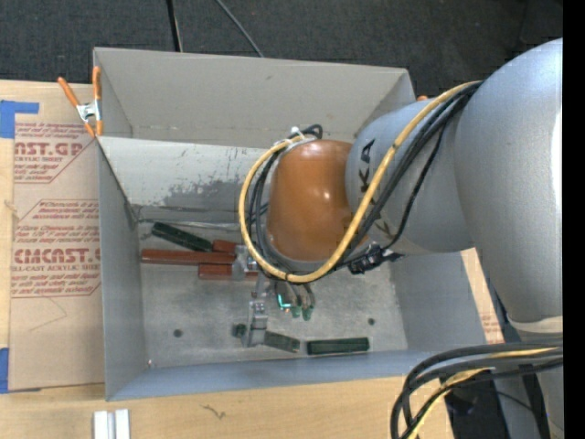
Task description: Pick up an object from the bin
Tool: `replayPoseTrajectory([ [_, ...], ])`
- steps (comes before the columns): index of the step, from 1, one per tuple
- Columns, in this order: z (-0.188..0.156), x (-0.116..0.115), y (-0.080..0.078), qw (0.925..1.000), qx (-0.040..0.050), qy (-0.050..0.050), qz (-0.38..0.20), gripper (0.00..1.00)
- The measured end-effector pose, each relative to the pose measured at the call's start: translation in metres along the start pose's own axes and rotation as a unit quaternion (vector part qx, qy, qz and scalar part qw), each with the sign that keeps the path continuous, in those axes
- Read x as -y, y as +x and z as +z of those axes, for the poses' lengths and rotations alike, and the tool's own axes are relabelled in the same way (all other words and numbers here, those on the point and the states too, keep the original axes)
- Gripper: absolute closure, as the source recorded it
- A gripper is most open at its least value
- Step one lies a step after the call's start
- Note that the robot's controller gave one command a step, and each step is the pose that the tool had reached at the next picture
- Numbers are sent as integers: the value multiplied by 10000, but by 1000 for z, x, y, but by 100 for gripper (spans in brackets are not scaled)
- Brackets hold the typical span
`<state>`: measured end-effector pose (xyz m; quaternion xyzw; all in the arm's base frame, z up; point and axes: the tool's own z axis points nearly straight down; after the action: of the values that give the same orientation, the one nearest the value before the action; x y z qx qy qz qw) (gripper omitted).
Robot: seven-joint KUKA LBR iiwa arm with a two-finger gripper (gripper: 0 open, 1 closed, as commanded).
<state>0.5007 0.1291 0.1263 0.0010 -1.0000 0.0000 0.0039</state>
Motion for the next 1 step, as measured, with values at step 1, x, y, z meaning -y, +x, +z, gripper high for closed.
replayPoseTrajectory([
  [1,57,23,19,9929,43,-6,1188,0],
])
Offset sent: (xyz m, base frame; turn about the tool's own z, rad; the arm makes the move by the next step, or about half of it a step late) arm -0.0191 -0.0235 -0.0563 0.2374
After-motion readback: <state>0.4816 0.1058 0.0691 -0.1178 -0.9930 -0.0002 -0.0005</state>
